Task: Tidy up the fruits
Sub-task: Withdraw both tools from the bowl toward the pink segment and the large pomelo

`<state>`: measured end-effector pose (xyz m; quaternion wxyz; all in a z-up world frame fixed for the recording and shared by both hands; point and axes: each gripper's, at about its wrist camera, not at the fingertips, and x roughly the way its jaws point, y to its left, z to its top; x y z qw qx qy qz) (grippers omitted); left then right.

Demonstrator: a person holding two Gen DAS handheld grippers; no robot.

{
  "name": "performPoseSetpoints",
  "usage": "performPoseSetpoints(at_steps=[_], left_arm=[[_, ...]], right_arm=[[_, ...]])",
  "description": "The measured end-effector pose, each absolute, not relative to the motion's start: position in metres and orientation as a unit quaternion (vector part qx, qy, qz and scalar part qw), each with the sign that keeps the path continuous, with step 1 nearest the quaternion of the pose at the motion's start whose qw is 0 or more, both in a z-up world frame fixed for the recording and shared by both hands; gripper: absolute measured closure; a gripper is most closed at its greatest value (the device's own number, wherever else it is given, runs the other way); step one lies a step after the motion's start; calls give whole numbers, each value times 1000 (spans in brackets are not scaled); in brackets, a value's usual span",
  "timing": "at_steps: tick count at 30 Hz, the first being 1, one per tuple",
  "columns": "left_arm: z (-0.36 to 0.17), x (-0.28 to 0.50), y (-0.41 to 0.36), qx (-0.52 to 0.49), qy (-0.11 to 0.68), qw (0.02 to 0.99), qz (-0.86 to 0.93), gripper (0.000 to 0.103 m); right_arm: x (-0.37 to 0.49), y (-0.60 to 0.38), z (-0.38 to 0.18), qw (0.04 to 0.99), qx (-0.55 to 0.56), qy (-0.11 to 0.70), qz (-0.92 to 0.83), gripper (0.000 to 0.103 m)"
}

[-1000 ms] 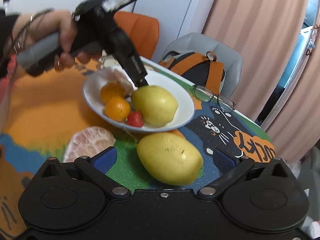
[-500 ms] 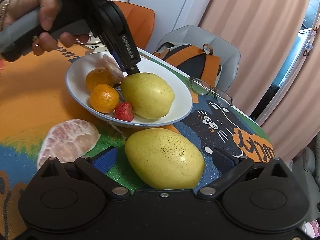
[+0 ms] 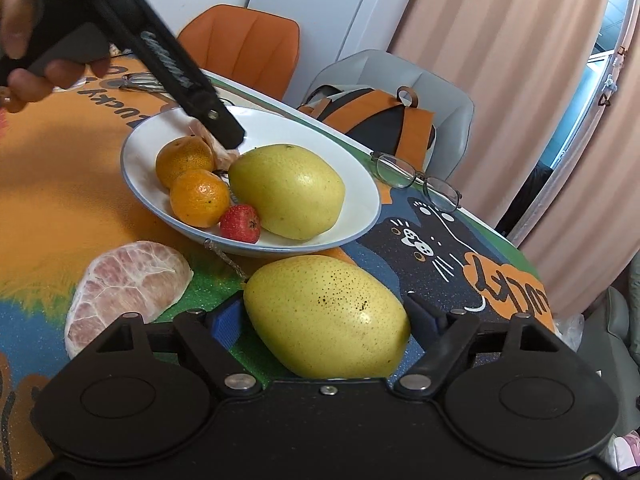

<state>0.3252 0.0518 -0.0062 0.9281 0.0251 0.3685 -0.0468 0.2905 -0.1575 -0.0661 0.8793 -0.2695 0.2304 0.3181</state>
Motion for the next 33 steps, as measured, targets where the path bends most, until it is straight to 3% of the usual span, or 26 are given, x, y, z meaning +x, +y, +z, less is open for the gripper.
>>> performPoseSetpoints(at_steps=[4, 16, 22, 28, 33], left_arm=[[-2, 305, 52, 36, 356, 932, -59, 34], [4, 244, 37, 57, 346, 926, -141, 27], [-8, 217, 21, 97, 335, 919, -184, 21], [-33, 195, 2, 198, 294, 911, -208, 19], [-44, 196, 1, 170, 309, 903, -247, 14]], right_arm=[[289, -160, -65, 881, -262, 233, 317, 24], [279, -166, -62, 877, -269, 236, 320, 25], [276, -169, -58, 876, -263, 240, 326, 25], [274, -173, -52, 876, -256, 241, 332, 25], [274, -176, -50, 876, -248, 244, 333, 25]])
